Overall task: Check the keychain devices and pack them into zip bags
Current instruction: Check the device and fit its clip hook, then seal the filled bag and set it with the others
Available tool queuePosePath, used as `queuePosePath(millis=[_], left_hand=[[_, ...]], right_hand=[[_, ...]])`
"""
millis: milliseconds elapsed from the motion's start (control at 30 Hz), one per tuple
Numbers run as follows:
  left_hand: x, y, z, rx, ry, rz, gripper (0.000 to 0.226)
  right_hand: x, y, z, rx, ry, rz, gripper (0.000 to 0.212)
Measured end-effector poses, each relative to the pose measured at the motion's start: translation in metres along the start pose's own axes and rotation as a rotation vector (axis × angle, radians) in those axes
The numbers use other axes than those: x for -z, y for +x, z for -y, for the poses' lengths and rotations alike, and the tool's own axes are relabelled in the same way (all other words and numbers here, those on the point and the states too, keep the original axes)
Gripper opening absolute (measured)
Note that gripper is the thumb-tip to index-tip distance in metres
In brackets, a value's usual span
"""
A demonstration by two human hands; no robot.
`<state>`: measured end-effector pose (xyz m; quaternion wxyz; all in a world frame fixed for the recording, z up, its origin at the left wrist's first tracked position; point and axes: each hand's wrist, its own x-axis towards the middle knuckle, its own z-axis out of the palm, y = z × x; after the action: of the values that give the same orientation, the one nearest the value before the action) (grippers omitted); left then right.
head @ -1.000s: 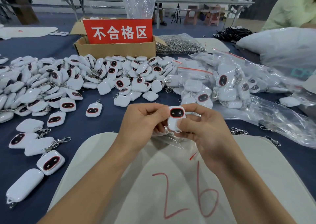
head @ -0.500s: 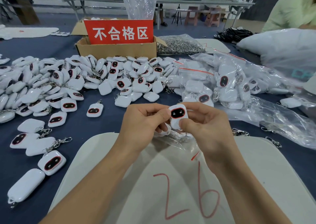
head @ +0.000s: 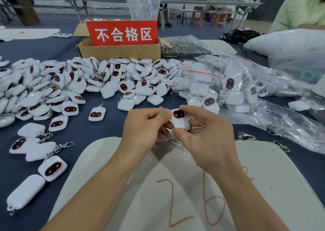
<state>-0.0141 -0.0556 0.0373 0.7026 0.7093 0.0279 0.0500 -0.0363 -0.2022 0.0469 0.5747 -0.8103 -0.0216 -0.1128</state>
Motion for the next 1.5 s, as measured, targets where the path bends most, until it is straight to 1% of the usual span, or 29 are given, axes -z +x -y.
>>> queuePosePath(millis=[67,100,167,200,267,300,367,467,567,667,767,867,933,967,1000,1067,1133,1167,1200,1233,1267,1300,1333,1400,1433,1500], left_hand=[[0.001,0.000,0.001,-0.019,-0.006,0.006,0.029],[0.002,0.000,0.001,-0.037,-0.016,0.008,0.027],[0.000,-0.002,0.000,-0.094,-0.025,0.016,0.027],[0.000,-0.002,-0.001,-0.139,0.014,0.024,0.028],[-0.002,-0.003,0.000,-0.233,0.129,0.050,0.032],[-0.003,-0.004,-0.001,-0.260,0.150,0.062,0.033],[-0.002,-0.005,0.000,-0.286,0.157,0.068,0.032],[0.000,-0.006,0.002,-0.311,0.183,0.039,0.026],[0.000,-0.005,0.005,-0.270,0.160,0.004,0.021],[0.001,-0.004,0.005,-0.273,0.137,0.008,0.026],[0.001,-0.002,0.003,-0.290,0.115,-0.003,0.024],[0.000,-0.004,0.001,-0.343,0.063,0.007,0.024],[-0.001,-0.006,0.001,-0.355,0.069,0.017,0.028],[-0.003,-0.008,0.002,-0.360,0.129,0.000,0.030],[-0.005,-0.012,0.002,-0.373,0.225,-0.015,0.027],[-0.012,-0.022,0.003,-0.403,0.474,-0.007,0.007],[-0.022,-0.032,0.006,-0.440,0.723,0.047,0.039],[-0.028,-0.035,0.006,-0.475,0.853,0.075,0.051],[-0.034,-0.037,0.006,-0.525,0.969,0.095,0.056],[-0.038,-0.037,0.006,-0.561,1.053,0.112,0.054],[-0.040,-0.037,0.006,-0.592,1.097,0.101,0.047],[-0.041,-0.036,0.005,-0.585,1.099,0.085,0.039],[-0.040,-0.035,0.005,-0.538,1.067,0.059,0.033],[-0.037,-0.034,0.008,-0.384,0.903,0.005,0.025],[-0.037,-0.034,0.009,-0.340,0.801,-0.041,0.021],[-0.038,-0.035,0.009,-0.343,0.630,-0.151,0.019]], right_hand=[[0.000,0.001,-0.001,-0.001,0.022,0.014,0.049],[0.001,0.002,-0.001,-0.009,0.071,0.039,0.049],[0.003,0.005,-0.001,-0.058,0.268,0.135,0.042],[0.004,0.006,0.000,-0.105,0.376,0.187,0.040],[0.007,0.008,-0.001,-0.206,0.548,0.228,0.043],[0.008,0.008,-0.002,-0.235,0.592,0.227,0.044],[0.009,0.009,-0.003,-0.252,0.608,0.220,0.044],[0.009,0.008,-0.002,-0.240,0.558,0.210,0.039],[0.009,0.007,-0.001,-0.224,0.510,0.210,0.035],[0.009,0.006,0.000,-0.224,0.486,0.219,0.033],[0.010,0.007,-0.003,-0.247,0.517,0.238,0.032],[0.014,0.010,-0.006,-0.254,0.600,0.268,0.022],[0.022,0.013,-0.009,-0.225,0.609,0.229,0.019],[0.027,0.016,-0.010,-0.216,0.592,0.167,0.020],[0.033,0.020,-0.013,-0.214,0.561,0.080,0.022],[0.045,0.026,-0.016,-0.216,0.504,-0.086,0.025],[0.053,0.030,-0.016,-0.226,0.469,-0.204,0.018],[0.055,0.031,-0.017,-0.244,0.435,-0.261,0.014],[0.055,0.031,-0.019,-0.266,0.373,-0.312,0.011],[0.054,0.031,-0.020,-0.277,0.295,-0.341,0.014],[0.052,0.030,-0.021,-0.277,0.216,-0.351,0.019],[0.050,0.029,-0.022,-0.263,0.157,-0.352,0.025],[0.048,0.028,-0.022,-0.255,0.121,-0.351,0.029],[0.049,0.027,-0.021,-0.240,0.103,-0.311,0.035],[0.049,0.027,-0.021,-0.226,0.129,-0.258,0.035],[0.046,0.025,-0.018,-0.186,0.185,-0.099,0.024]])
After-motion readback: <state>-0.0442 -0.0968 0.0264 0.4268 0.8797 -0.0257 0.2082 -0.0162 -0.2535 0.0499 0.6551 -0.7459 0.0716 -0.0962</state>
